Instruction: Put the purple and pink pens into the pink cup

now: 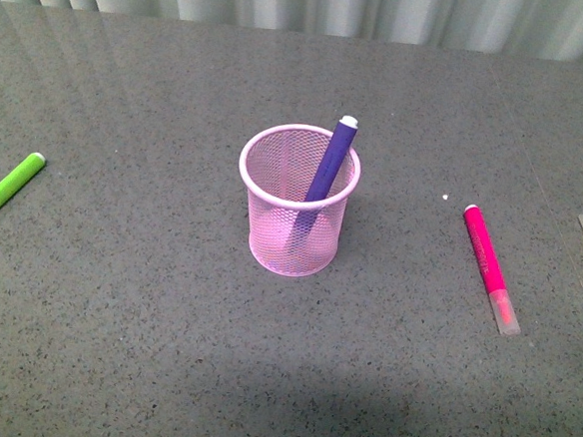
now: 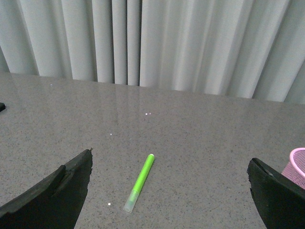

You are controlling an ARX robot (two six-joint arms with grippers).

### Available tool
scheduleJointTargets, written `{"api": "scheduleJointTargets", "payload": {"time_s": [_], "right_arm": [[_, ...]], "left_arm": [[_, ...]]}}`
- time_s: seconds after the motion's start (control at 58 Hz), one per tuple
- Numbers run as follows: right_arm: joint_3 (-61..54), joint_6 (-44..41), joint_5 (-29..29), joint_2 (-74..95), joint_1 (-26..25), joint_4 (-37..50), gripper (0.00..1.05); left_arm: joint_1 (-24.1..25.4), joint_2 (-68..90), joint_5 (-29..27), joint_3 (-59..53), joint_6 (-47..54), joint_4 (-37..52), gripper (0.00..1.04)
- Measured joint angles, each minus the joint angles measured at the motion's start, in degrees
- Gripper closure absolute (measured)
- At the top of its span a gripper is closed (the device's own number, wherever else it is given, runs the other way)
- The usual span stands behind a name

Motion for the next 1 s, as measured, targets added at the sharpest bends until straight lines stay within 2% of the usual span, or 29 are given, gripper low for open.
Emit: {"api": "scheduleJointTargets", "payload": {"time_s": [0.207,0.276,0.414,0.741,1.0], "right_arm": [[11.8,-5.3,-1.2,28.1,6.8,13.0,0.07],[16.7,-5.9,-0.9,39.1,8.3,14.2,0.07],[24.8,-6.2,2.4,53.5,7.8,13.8,0.07],[33.7,-7.2,8.2,64.0,4.7,11.5,0.07],[35.8,-4.3,10.9,67.6,4.8,9.7,0.07]], "left_arm": [[0.0,0.0,0.0,0.0,0.0,0.0,0.08],[0.0,0.0,0.0,0.0,0.0,0.0,0.08],[0.0,0.0,0.0,0.0,0.0,0.0,0.08],[0.0,0.0,0.0,0.0,0.0,0.0,0.08],[0.0,0.0,0.0,0.0,0.0,0.0,0.08]]}}
